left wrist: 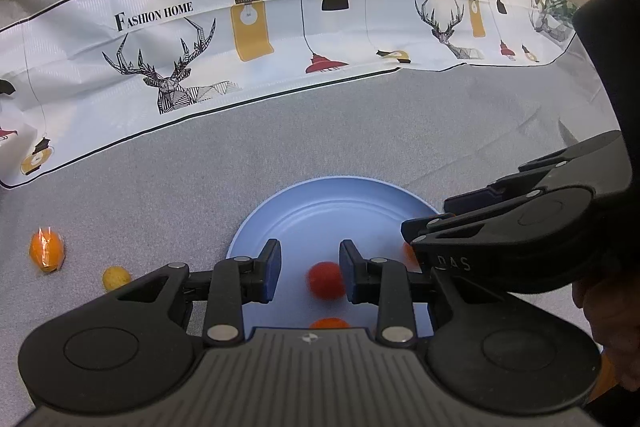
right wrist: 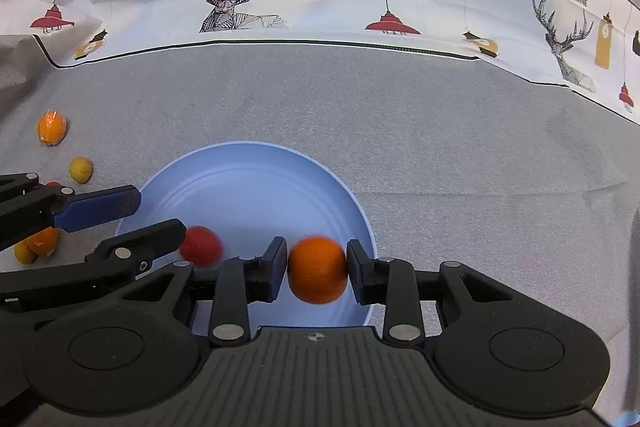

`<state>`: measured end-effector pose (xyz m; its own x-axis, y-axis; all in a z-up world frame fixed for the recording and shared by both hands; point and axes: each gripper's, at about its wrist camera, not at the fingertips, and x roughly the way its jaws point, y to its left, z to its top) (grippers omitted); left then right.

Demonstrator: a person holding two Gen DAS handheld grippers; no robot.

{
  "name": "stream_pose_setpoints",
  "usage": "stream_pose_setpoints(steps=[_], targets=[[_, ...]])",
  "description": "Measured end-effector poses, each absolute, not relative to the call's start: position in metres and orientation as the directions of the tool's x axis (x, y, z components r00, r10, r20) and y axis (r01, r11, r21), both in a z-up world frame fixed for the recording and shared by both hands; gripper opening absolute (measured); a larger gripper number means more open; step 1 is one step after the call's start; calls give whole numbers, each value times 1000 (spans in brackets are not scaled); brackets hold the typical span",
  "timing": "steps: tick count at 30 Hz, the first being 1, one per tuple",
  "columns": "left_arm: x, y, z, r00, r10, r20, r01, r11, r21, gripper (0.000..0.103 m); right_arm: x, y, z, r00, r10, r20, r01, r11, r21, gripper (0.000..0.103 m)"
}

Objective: Organize fruits
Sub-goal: 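Open the left tool to drop the tomato while the right tool drops the tangerine, then move both open tools away from the plate back toward the fruit pile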

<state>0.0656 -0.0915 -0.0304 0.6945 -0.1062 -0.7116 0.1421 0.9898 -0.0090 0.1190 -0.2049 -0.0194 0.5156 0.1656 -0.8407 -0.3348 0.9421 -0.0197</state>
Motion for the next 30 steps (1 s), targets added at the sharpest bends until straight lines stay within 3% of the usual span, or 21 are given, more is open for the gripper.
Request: stream_pose_setpoints(steps=[14,30], targets=[[65,-87,-27,700,-101,-707,133,991,-9,36,120,-206,-17,526,153,-836,-320,947,-29,53],[58,-67,-18,718,-76,-692,106,994,1,36,119,-206,-7,572,165,-803,-301,953,-19,53]])
